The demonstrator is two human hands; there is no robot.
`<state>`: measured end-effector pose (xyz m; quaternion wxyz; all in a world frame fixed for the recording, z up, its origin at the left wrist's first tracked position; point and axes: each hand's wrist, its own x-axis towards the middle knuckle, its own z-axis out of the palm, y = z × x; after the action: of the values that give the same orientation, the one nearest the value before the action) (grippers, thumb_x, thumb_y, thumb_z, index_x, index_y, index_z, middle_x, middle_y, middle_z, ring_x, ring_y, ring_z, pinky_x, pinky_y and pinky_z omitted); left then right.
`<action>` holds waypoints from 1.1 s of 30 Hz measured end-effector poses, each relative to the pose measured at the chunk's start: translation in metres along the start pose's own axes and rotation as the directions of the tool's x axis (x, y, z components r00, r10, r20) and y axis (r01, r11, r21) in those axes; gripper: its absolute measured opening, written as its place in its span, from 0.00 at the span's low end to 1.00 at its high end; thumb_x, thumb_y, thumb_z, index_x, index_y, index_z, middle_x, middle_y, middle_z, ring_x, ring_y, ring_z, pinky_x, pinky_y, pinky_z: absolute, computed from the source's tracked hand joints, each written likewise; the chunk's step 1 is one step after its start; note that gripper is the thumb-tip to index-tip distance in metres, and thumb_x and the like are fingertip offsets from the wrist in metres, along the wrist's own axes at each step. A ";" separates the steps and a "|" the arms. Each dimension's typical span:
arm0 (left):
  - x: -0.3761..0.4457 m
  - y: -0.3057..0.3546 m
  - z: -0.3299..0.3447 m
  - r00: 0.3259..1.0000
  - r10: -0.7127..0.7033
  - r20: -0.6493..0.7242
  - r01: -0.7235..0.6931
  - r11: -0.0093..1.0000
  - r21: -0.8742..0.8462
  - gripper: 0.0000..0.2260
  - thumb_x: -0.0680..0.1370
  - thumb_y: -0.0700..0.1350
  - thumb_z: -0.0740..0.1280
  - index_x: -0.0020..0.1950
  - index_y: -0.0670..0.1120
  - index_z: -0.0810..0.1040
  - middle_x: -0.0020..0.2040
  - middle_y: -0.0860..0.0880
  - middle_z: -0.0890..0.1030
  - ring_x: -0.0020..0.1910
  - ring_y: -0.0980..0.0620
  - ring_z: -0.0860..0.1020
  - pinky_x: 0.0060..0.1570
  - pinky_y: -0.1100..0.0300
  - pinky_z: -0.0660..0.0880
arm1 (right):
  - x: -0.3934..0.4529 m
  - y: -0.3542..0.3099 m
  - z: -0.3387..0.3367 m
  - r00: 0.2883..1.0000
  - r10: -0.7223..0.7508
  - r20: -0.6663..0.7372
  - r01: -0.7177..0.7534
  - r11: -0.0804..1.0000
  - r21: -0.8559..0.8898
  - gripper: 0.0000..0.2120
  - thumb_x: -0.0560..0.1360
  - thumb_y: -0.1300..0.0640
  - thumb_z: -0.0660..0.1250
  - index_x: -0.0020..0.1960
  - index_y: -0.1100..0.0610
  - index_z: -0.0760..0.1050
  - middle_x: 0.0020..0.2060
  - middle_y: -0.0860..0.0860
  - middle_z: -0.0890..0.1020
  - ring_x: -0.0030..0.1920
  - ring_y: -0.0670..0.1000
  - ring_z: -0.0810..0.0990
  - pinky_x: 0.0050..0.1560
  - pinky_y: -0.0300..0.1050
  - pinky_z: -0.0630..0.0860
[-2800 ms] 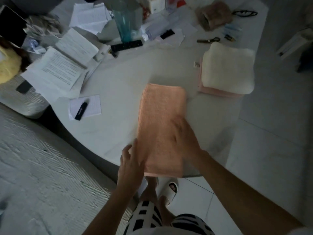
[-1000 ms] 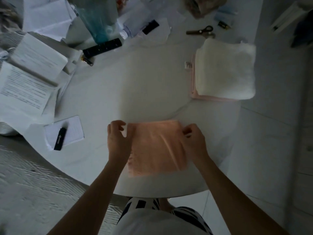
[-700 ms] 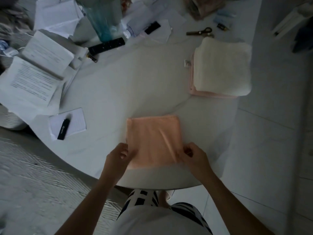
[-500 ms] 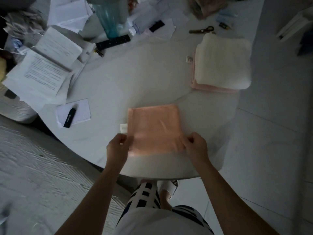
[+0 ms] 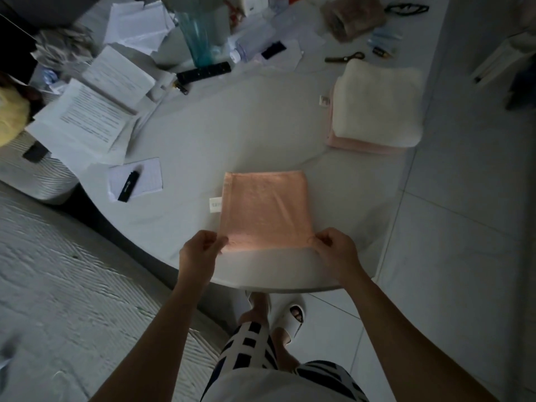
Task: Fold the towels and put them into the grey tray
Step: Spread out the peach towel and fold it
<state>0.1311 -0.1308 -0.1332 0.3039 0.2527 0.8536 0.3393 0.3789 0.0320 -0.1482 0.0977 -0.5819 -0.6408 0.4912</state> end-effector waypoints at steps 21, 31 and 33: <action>0.043 0.030 0.019 0.958 -0.288 -0.007 0.280 0.939 -0.201 0.09 0.77 0.48 0.68 0.38 0.49 0.80 0.35 0.49 0.81 0.36 0.52 0.78 0.33 0.62 0.70 | 0.041 -0.035 0.020 0.993 0.034 -0.109 -0.045 0.994 -0.095 0.12 0.76 0.47 0.67 0.38 0.52 0.73 0.33 0.43 0.77 0.35 0.47 0.75 0.32 0.37 0.65; 0.109 0.056 0.017 0.993 -0.070 -0.098 0.079 0.992 0.099 0.19 0.81 0.52 0.62 0.32 0.46 0.70 0.26 0.52 0.72 0.27 0.54 0.69 0.27 0.61 0.63 | 0.092 -0.076 0.028 0.980 -0.011 -0.198 -0.016 0.991 -0.134 0.13 0.79 0.50 0.62 0.39 0.56 0.72 0.32 0.48 0.76 0.37 0.51 0.73 0.34 0.43 0.60; 0.111 0.052 0.019 0.990 -0.087 -0.109 0.100 0.988 0.122 0.19 0.81 0.52 0.62 0.32 0.46 0.71 0.27 0.51 0.73 0.27 0.53 0.70 0.27 0.61 0.62 | 0.093 -0.077 0.031 0.975 -0.003 -0.224 -0.028 0.990 -0.137 0.12 0.80 0.50 0.63 0.42 0.57 0.74 0.36 0.49 0.78 0.40 0.52 0.75 0.38 0.43 0.62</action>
<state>0.0796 -0.0181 -0.1452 0.2582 0.2132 0.8990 0.2824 0.2790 0.1072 -0.1478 0.1251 -0.6429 -0.6548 0.3772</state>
